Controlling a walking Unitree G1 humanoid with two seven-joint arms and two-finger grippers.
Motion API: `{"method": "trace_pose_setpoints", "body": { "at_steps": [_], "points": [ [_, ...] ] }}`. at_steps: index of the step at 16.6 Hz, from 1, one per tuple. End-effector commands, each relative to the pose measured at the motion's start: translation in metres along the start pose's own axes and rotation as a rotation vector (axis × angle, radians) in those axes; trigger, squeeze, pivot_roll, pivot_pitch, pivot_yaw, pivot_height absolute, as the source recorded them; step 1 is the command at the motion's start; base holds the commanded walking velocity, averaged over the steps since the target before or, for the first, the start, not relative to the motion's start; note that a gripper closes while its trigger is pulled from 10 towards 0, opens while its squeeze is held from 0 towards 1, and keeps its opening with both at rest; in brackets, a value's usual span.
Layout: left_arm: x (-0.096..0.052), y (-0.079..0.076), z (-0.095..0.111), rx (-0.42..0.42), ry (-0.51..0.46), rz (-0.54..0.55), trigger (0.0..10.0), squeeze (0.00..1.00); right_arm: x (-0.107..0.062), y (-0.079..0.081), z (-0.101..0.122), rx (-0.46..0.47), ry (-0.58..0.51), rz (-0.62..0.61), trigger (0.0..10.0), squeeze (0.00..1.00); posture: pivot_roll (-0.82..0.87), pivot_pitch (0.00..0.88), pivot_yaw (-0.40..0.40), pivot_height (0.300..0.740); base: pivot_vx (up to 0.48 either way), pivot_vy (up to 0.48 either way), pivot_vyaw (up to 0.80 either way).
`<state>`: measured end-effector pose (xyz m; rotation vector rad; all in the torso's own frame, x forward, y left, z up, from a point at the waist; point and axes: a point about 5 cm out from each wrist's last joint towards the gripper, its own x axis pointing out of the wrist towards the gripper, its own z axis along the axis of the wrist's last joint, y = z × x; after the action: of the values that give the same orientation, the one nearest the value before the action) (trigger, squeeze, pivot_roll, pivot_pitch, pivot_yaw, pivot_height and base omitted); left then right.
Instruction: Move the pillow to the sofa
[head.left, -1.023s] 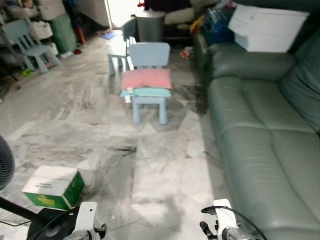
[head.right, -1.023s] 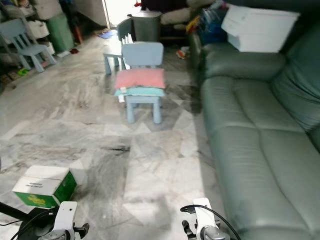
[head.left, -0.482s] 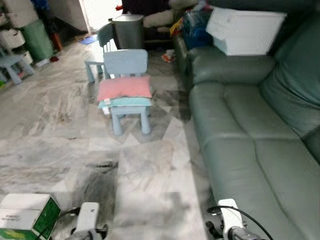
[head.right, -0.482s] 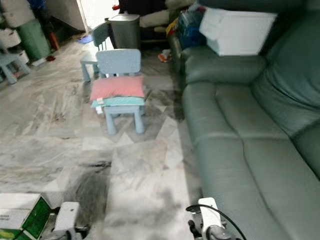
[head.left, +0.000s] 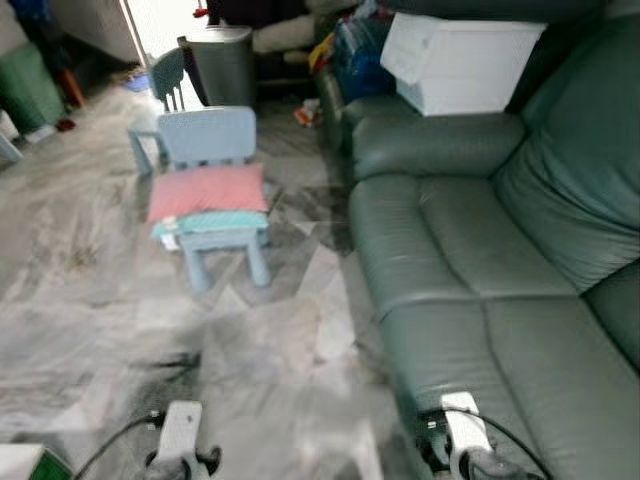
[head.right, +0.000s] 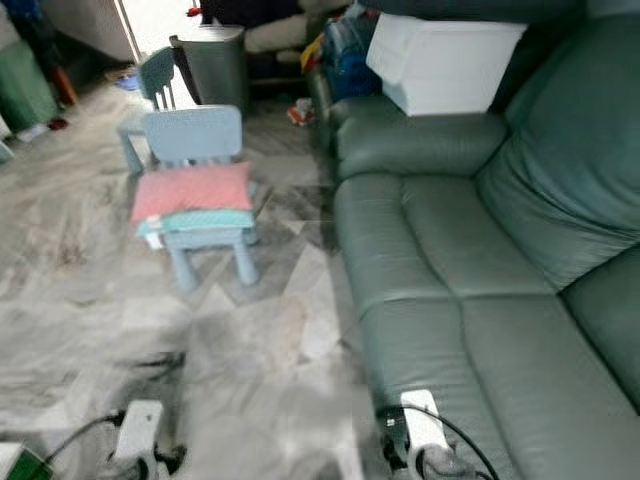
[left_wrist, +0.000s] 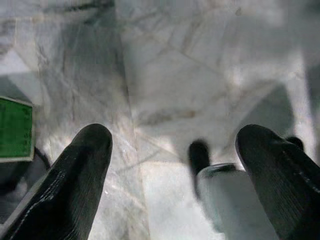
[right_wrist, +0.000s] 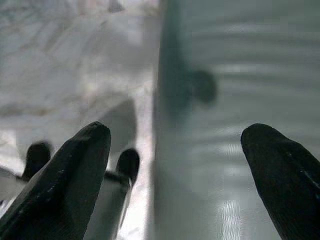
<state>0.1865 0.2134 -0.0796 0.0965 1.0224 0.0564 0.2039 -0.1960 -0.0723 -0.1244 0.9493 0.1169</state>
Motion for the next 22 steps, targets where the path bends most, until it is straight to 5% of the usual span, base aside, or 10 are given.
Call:
{"method": "trace_pose_setpoints", "body": {
  "at_steps": [1, 7, 9, 14, 22],
  "points": [
    [-0.002, 0.013, -0.004, 0.013, 0.013, 0.051, 10.0, 0.00, 0.002, 0.014, -0.002, -0.006, 0.007, 0.034, 10.0, 0.00, -0.07, 0.000, 0.015, 0.740, 0.000, 0.000, 0.00],
    [-0.002, 0.018, 0.001, -0.109, -0.045, 0.073, 10.0, 0.00, 0.002, 0.014, -0.002, -0.057, 0.010, 0.040, 10.0, 0.00, -0.07, 0.000, 0.016, 0.740, 0.000, 0.000, 0.27],
    [-0.002, 0.019, 0.004, -0.038, -0.047, 0.074, 10.0, 0.00, 0.002, 0.014, -0.002, -0.049, 0.011, 0.041, 10.0, 0.00, -0.07, 0.000, 0.017, 0.740, 0.000, 0.000, 0.80],
    [0.000, 0.012, 0.011, -0.023, -0.049, 0.043, 10.0, 0.00, 0.002, 0.014, -0.002, -0.028, 0.008, 0.040, 10.0, 0.00, -0.07, 0.000, 0.018, 0.740, 0.000, 0.000, 0.80],
    [-0.001, 0.011, 0.007, -0.015, -0.035, 0.036, 10.0, 0.00, 0.002, 0.014, -0.002, -0.013, 0.005, 0.037, 10.0, 0.00, -0.08, 0.000, 0.016, 0.740, 0.144, 0.158, 0.00]
  ]
}}
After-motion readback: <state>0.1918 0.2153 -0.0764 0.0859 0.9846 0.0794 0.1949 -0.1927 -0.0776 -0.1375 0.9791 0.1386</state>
